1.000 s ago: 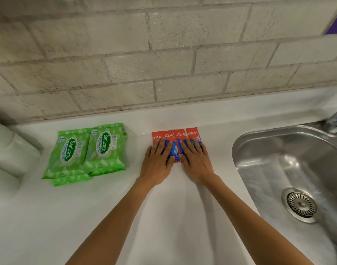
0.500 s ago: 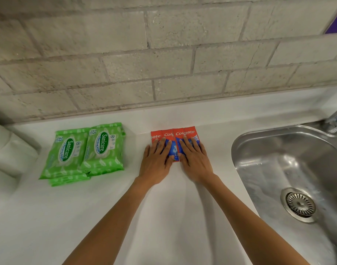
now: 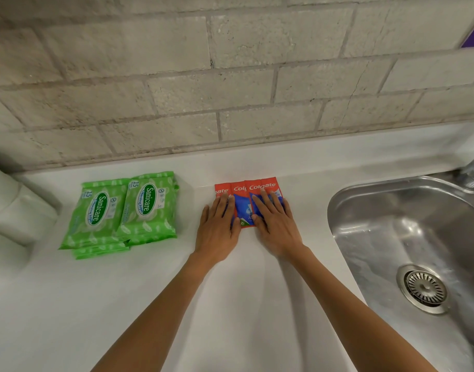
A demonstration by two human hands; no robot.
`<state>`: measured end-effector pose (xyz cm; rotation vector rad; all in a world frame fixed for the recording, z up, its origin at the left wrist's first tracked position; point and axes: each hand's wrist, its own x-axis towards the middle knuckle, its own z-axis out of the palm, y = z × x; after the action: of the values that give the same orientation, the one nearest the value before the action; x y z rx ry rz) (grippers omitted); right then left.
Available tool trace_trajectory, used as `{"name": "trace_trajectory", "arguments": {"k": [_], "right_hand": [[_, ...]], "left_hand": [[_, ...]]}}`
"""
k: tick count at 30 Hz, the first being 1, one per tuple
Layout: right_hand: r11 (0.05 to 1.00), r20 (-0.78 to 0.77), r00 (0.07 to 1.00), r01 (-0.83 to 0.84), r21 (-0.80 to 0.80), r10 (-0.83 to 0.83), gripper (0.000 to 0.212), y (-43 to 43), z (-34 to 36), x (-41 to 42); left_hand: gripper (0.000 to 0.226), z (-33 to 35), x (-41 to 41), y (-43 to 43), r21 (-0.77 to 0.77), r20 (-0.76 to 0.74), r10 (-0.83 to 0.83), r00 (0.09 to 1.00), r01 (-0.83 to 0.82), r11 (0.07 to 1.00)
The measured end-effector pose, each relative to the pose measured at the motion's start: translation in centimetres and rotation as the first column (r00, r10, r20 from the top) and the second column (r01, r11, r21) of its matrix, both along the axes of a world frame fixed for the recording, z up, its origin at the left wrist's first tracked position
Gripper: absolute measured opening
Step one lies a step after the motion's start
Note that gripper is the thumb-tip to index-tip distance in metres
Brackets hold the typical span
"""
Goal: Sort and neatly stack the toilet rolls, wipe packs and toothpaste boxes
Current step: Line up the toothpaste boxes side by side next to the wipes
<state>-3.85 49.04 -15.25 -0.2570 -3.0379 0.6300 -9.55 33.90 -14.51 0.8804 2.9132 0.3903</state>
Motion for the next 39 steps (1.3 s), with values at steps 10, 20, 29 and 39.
{"name": "trace_trajectory", "arguments": {"k": [10,20,29,39], "right_hand": [[0.996,0.042,0.999,-0.037,0.076,0.034,0.069,-0.04,-0.12,-0.16],[0.996,0.057,0.998,-0.037,0.081,0.033,0.064,-0.04,-0.12,-0.17],[0.996,0.053,0.998,-0.033,0.08,0.029,0.067,-0.07,-0.13,-0.15],[0.997,0.058,0.998,-0.034,0.072,0.03,0.073,-0.11,-0.03,-0.19]], "left_hand": [[0.062,0.31,0.35,-0.17,-0.03,0.016,0.012,1.0,-0.012,0.999],[0.061,0.4,0.27,-0.04,-0.057,0.037,0.013,0.999,-0.011,0.998],[0.063,0.39,0.33,-0.06,-0.039,0.046,0.018,0.999,-0.017,0.999],[0.064,0.27,0.38,-0.12,0.003,0.038,0.041,0.998,-0.041,0.999]]}}
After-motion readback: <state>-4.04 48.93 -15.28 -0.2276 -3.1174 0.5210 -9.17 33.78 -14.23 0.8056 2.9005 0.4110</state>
